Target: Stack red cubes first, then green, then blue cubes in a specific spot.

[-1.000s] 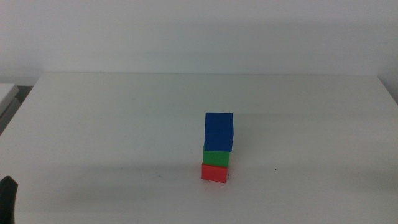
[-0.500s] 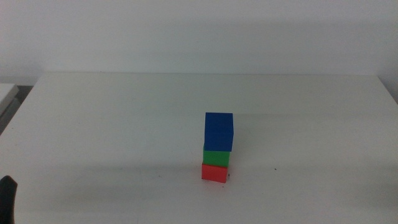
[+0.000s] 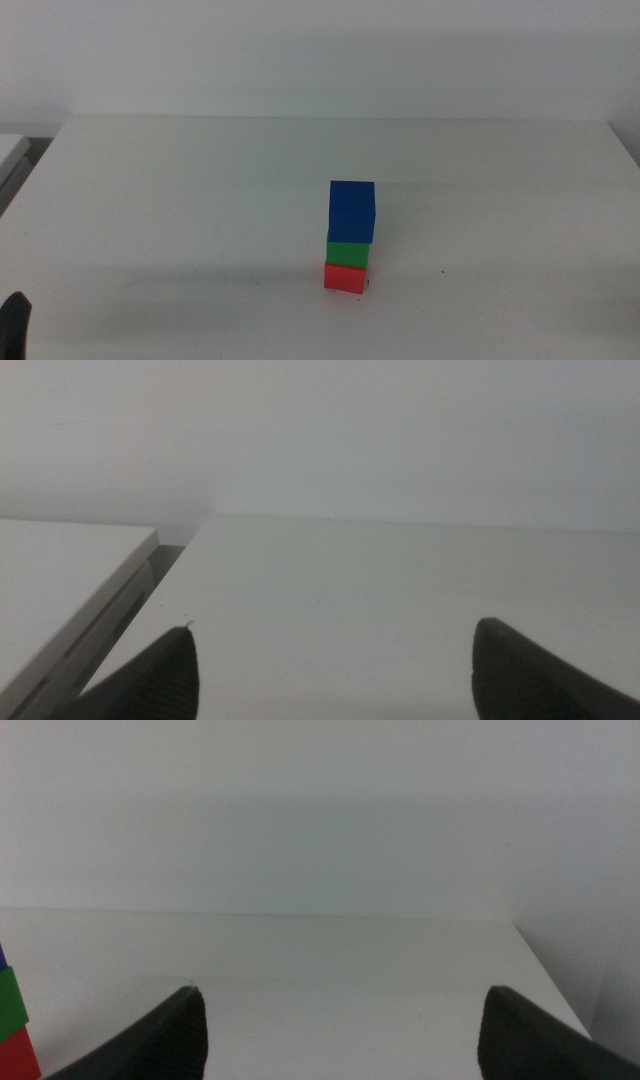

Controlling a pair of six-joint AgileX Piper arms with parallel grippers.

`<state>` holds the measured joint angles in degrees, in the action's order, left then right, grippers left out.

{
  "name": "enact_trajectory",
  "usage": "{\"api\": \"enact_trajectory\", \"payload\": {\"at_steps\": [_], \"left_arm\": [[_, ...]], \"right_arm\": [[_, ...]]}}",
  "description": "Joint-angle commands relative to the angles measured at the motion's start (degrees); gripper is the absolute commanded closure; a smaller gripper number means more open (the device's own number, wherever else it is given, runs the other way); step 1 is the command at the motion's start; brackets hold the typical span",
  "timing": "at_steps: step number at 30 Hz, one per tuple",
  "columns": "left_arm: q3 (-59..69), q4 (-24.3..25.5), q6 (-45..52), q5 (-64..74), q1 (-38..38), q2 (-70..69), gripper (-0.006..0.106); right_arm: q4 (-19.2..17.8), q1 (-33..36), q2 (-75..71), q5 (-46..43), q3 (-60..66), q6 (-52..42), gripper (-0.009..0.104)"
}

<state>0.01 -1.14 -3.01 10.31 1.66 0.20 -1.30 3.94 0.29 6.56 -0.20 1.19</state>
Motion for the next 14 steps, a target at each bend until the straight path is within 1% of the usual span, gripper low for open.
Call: {"api": "enact_trajectory", "payload": {"at_steps": [1,3,5,10,12,14], "left_arm": [[-0.01,0.34,-0.25,-0.23,0.07,-0.20,0.007],[-0.01,0.34,-0.25,-0.23,0.07,-0.20,0.007],[-0.01,1.72,-0.25,-0.77,0.07,-0.20,0.007],[-0.01,1.70,-0.25,-0.91,0.07,-0.20,0.007],[-0.01,3.13,-0.25,-0.90,-1.77,-0.20,0.007],[-0.01,3.27,-0.25,-0.90,-2.15,-0.20,0.007]], "right_arm": [[-0.74,-0.51,-0.29,-0.24,0.20,-0.16,0.002],[-0.74,-0.51,-0.29,-0.24,0.20,-0.16,0.002],[-0.74,-0.51,-0.29,-0.24,0.20,-0.16,0.002],[-0.74,-0.51,-0.29,-0.24,0.20,-0.16,0.002],[-0.74,-0.51,-0.29,-0.24,0.20,-0.16,0.002],[-0.74,-0.51,-0.29,-0.24,0.20,-0.16,0.002]]}}
